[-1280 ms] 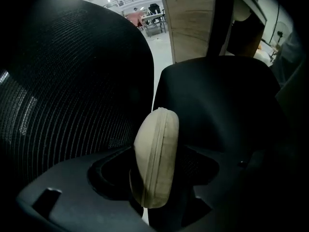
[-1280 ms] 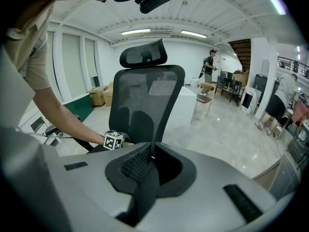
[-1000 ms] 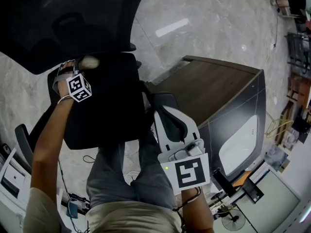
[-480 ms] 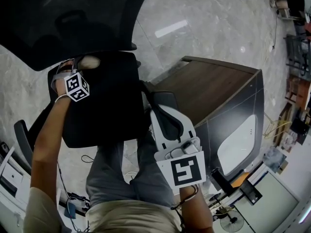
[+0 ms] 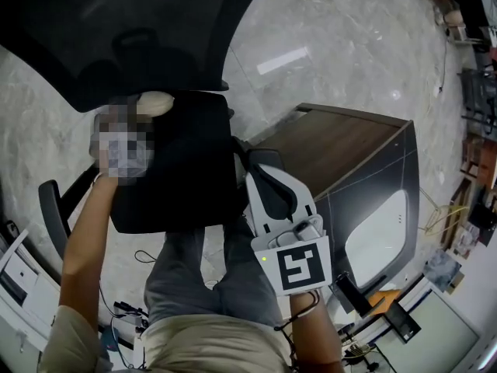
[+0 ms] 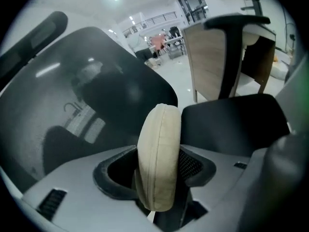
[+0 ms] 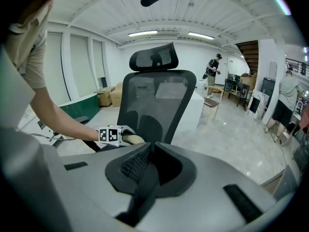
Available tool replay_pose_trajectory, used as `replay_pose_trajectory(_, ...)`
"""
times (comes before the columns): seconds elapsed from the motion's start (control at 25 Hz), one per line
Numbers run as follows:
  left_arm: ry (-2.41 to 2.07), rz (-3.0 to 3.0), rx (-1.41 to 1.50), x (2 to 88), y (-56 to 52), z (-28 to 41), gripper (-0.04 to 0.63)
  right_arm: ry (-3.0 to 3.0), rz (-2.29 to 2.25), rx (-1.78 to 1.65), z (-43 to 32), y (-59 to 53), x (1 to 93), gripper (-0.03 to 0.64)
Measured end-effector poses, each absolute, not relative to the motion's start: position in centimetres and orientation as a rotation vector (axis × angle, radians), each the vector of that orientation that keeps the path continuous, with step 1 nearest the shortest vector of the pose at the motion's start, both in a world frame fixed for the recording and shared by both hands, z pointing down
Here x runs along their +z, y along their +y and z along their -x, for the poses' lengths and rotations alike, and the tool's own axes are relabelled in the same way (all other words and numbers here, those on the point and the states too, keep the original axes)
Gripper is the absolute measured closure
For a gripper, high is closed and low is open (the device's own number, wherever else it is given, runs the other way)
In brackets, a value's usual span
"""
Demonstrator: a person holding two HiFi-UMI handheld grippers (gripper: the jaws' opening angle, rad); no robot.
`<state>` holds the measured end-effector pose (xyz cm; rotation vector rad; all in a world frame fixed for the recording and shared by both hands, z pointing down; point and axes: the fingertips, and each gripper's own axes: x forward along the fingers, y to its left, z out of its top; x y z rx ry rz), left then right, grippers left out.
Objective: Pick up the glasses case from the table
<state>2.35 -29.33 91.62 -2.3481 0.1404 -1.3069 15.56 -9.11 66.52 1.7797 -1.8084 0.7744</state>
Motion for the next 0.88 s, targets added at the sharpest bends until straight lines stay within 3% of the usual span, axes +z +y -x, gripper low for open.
replay_pose_trajectory(0.88, 0.552, 2.457, -0.878, 64.0, -27.7, -0.7, 0.336, -1.973, -1.747, 0.488, -15.4, -10.1, 54.2, 0.589)
